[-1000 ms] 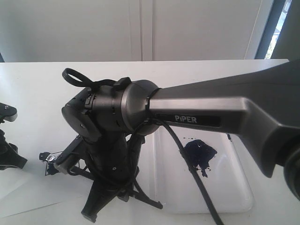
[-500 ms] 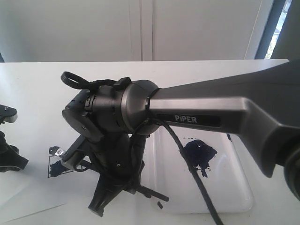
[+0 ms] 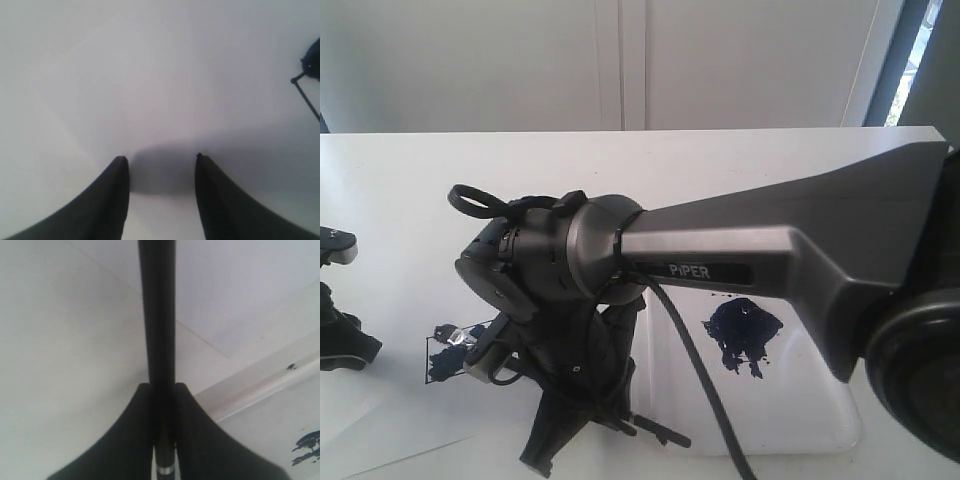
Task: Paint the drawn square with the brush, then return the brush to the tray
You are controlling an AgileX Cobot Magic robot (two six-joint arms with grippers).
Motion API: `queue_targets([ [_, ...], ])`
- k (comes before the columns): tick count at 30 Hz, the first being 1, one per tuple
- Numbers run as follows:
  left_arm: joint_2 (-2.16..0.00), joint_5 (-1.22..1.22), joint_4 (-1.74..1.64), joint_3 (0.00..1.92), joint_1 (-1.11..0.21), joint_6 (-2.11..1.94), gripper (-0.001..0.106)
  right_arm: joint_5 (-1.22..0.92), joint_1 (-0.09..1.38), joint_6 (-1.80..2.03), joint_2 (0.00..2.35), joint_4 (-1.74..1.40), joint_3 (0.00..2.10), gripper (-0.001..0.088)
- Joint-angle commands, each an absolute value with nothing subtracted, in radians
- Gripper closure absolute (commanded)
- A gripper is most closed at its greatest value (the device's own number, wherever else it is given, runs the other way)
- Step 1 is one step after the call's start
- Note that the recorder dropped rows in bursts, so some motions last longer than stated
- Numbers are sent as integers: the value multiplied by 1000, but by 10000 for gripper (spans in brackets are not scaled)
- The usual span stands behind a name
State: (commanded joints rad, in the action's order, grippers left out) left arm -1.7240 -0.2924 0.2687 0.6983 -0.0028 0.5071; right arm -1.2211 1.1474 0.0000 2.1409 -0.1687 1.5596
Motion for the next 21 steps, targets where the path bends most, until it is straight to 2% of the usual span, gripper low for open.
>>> queue_targets([
  [21,-1724,-274,271,698,-3,511,570,-1221,1156,-5,2101,-152,1560,868],
])
